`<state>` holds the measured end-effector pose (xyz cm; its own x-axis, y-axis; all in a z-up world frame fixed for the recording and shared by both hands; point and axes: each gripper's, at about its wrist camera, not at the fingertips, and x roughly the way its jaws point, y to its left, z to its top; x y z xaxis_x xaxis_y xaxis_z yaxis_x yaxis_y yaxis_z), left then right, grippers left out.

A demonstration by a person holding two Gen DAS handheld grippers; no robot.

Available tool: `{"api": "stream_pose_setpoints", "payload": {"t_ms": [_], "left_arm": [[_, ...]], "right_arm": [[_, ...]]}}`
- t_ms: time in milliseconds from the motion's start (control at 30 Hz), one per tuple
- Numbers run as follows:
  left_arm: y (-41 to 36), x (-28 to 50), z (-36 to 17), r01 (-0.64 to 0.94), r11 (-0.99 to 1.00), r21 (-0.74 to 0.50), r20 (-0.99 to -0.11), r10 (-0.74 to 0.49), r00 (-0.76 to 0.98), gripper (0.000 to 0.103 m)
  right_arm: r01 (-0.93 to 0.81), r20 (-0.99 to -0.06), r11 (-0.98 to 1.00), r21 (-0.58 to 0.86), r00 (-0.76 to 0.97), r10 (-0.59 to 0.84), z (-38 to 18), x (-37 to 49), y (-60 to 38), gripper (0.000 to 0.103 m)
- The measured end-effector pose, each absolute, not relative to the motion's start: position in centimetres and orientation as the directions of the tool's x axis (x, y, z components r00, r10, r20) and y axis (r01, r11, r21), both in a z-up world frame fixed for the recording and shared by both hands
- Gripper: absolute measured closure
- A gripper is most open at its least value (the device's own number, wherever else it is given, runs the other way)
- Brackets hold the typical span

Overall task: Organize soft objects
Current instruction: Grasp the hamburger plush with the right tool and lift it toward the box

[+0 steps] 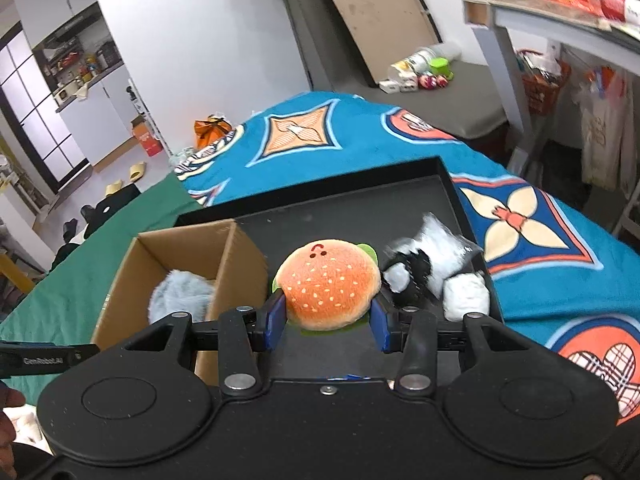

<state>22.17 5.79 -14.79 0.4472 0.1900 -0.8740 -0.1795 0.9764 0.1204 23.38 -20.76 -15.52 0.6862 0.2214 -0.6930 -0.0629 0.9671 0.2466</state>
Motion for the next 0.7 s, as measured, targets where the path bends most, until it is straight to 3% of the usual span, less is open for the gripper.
{"api": "stream_pose_setpoints", "payload": {"t_ms": [700], "left_arm": [[7.6,22.4,-15.6,-0.182,0.983,0.017,-0.895,0.096,0.435,0.037]], "right_arm": [[-0.18,-0.686,0.961,0.209,0.673,0.275,-13.2,23.6,-13.2,0.059]]}}
